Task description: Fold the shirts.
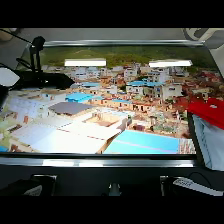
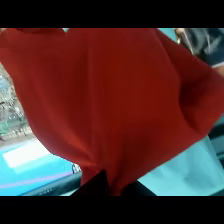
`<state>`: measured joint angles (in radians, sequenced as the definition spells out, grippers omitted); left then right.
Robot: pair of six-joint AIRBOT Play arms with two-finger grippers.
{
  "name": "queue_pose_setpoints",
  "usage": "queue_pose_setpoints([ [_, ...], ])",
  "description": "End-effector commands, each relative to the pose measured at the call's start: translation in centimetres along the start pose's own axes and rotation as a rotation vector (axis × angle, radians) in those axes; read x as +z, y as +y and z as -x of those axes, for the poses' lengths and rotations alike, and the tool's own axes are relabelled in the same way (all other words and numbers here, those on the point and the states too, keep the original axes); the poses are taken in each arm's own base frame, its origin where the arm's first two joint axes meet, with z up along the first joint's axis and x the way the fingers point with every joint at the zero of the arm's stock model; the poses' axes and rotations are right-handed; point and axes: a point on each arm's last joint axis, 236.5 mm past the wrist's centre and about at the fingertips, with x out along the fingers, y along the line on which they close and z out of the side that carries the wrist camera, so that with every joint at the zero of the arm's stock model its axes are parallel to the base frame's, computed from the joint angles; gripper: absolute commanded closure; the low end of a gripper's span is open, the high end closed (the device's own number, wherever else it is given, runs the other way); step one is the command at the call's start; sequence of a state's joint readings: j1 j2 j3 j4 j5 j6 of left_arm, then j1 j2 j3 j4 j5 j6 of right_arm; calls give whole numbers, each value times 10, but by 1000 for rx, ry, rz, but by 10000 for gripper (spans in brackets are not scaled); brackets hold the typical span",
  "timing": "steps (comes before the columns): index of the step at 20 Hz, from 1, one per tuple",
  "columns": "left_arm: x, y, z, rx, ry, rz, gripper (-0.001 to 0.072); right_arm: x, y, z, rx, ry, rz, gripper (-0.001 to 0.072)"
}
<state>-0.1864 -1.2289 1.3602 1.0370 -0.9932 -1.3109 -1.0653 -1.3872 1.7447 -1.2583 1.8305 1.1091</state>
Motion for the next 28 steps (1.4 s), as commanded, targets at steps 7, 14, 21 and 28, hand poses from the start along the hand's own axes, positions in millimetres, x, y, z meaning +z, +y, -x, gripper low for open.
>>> queue_pose_setpoints([
  [7, 2, -13, -3, -31, -11, -3, 682, -142, -44, -87, -137, 432, -128, 590],
  [14, 24, -48, 25, -32, -11, -145, 684, 4, -78, 9, -390, -116, 71, 45],
  [21, 50, 92, 45, 577, 62, -46, 581, 127, 150, 37, -244, -461, 642, 115],
  [28, -76, 86, 11, 556, 466, 88, 187, -28, 266, -128, 38, 237, 925, 111],
])
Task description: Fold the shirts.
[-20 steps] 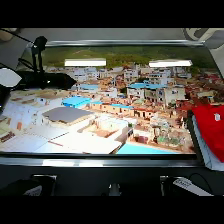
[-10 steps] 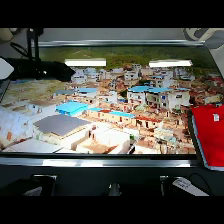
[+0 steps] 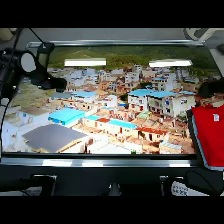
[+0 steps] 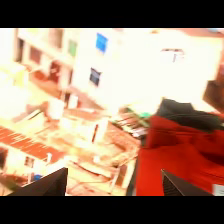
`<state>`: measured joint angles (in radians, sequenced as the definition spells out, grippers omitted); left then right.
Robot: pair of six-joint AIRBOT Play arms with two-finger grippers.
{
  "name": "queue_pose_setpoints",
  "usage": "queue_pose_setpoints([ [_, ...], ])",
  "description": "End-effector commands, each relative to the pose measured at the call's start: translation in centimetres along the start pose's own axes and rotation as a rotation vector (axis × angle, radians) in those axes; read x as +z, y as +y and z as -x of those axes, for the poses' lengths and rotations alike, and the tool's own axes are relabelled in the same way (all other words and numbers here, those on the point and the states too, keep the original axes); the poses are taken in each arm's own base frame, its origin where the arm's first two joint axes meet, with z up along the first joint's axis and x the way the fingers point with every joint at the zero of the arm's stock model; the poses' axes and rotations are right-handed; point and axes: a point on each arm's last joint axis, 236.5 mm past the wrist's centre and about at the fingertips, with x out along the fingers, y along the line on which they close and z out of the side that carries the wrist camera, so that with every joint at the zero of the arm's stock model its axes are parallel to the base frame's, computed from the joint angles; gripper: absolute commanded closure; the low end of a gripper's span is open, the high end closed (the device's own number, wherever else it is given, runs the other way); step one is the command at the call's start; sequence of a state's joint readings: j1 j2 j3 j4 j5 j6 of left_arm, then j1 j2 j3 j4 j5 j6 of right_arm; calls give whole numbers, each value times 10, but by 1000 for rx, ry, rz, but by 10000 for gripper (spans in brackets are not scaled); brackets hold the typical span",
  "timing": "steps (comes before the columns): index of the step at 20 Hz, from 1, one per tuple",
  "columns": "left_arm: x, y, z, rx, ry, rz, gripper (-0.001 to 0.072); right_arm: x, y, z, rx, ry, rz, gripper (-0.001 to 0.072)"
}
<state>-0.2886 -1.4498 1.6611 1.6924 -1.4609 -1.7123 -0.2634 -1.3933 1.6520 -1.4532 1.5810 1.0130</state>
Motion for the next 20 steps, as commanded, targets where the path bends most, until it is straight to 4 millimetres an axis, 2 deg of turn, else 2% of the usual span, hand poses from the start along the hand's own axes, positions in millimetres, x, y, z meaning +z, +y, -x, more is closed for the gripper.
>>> queue_pose_setpoints([
  [1, -21, -12, -8, 7, 25, 11, 187, -14, 71, -45, 125, 161, 131, 112],
  [20, -21, -13, -8, 6, 22, 10, 190, -13, 75, -47, 127, 167, 145, 103],
])
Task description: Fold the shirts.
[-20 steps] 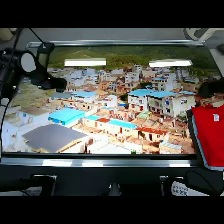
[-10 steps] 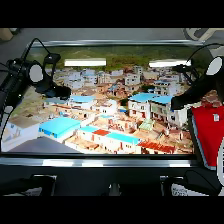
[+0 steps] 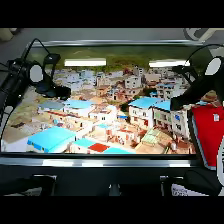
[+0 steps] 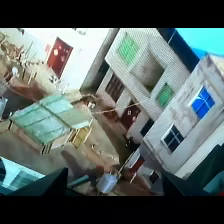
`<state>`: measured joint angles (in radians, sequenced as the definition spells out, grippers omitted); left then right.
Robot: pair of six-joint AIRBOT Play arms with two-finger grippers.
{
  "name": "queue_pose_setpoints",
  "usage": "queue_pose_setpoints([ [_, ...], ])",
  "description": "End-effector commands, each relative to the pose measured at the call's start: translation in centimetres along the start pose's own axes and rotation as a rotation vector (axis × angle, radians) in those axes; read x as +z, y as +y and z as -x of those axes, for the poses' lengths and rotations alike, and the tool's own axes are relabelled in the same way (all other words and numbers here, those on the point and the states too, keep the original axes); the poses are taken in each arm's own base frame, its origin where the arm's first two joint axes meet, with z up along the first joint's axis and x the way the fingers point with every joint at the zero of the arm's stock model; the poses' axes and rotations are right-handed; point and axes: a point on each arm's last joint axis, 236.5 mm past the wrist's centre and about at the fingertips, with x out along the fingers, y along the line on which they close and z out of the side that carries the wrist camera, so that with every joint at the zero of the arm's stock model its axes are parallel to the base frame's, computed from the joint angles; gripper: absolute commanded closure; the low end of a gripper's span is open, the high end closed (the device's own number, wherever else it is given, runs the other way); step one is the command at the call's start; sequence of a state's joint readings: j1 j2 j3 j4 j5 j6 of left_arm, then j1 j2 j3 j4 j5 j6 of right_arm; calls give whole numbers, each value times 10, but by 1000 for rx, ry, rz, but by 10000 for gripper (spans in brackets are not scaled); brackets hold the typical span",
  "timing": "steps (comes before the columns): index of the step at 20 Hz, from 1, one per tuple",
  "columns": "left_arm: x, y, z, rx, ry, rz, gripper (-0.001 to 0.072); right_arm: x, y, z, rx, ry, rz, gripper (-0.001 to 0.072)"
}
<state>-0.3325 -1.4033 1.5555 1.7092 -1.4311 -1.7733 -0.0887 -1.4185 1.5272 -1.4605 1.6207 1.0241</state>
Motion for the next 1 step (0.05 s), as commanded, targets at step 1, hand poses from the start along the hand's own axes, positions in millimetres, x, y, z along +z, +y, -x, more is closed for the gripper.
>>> queue_pose_setpoints([
  [1, 0, 0, 0, 0, 0, 0, 190, 0, 0, 0, 1, 1, 1, 103],
])
